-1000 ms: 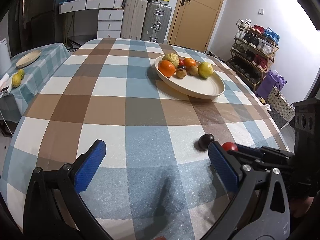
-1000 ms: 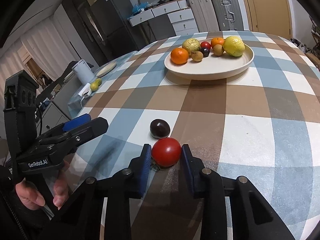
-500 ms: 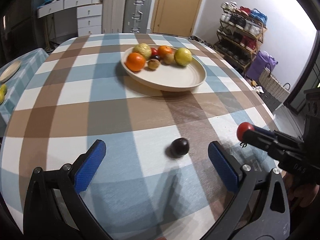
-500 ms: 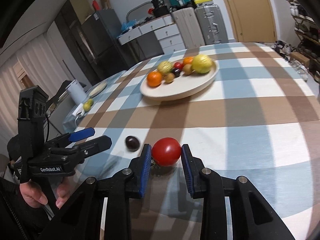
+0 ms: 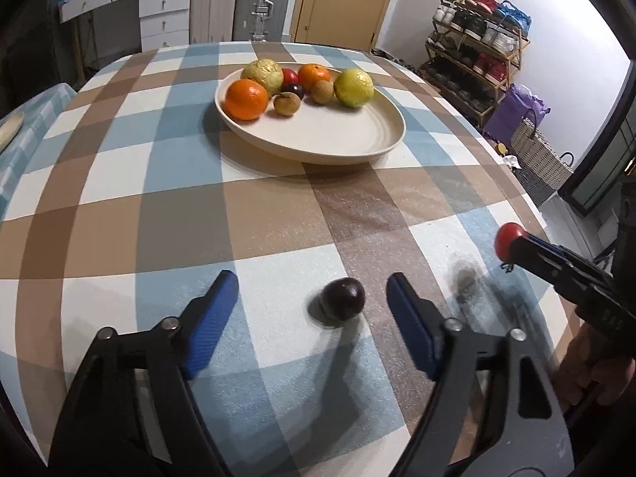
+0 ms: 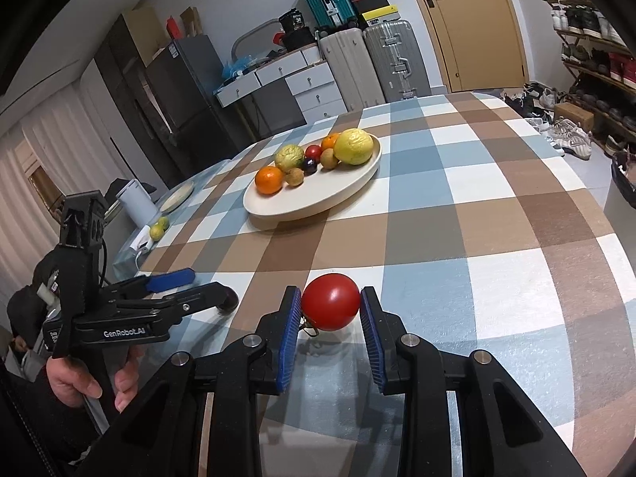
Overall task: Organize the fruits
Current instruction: 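Grasp the dark plum with the left tool while the right tool holds the tomato, then carry the tomato and plum over the cream plate and lower them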
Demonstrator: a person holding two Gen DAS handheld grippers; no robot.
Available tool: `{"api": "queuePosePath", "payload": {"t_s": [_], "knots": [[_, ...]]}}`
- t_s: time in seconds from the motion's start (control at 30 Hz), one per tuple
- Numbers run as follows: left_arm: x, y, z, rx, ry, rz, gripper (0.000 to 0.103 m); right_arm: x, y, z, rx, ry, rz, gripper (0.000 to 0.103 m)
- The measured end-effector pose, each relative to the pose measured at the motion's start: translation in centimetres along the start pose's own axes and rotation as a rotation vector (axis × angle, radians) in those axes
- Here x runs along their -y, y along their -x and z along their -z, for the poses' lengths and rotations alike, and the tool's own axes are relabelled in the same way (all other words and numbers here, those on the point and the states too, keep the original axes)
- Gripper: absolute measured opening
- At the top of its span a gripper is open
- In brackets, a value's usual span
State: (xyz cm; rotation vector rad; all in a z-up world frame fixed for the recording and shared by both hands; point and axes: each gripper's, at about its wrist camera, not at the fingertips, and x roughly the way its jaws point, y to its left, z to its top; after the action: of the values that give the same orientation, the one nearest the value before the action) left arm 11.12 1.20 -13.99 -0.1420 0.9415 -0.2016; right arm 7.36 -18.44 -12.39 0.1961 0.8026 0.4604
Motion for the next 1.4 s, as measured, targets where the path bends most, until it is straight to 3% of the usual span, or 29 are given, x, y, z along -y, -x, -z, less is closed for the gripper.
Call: {"api": "queuePosePath", "payload": {"t_s": [0.17,0.27,1.03,1.4], "knots": [[0.5,-0.4,-0.1,-0.016,-0.025,0.043,0.033,-0.1,-0.4,0.1,-0.012,0.000,-0.010,0.031],[0.9,-0.2,-0.2,0.000,-0.046,0.060,0.019,-0.3,-0.4,0.1,-0.013,0.005,-0.011,0.031],[0.1,0.2,-0.6,-0.024,-0.023,0.145,0.018,-0.8,-2.1,-1.4,-0.033,0.016,-0.030,0.031],[-0.1,1.4,-2.1,0.019,-0.015,0.151,0.018,-0.9,-2.5,-2.1,-0.032,0.023,-0.041,0.031]]}}
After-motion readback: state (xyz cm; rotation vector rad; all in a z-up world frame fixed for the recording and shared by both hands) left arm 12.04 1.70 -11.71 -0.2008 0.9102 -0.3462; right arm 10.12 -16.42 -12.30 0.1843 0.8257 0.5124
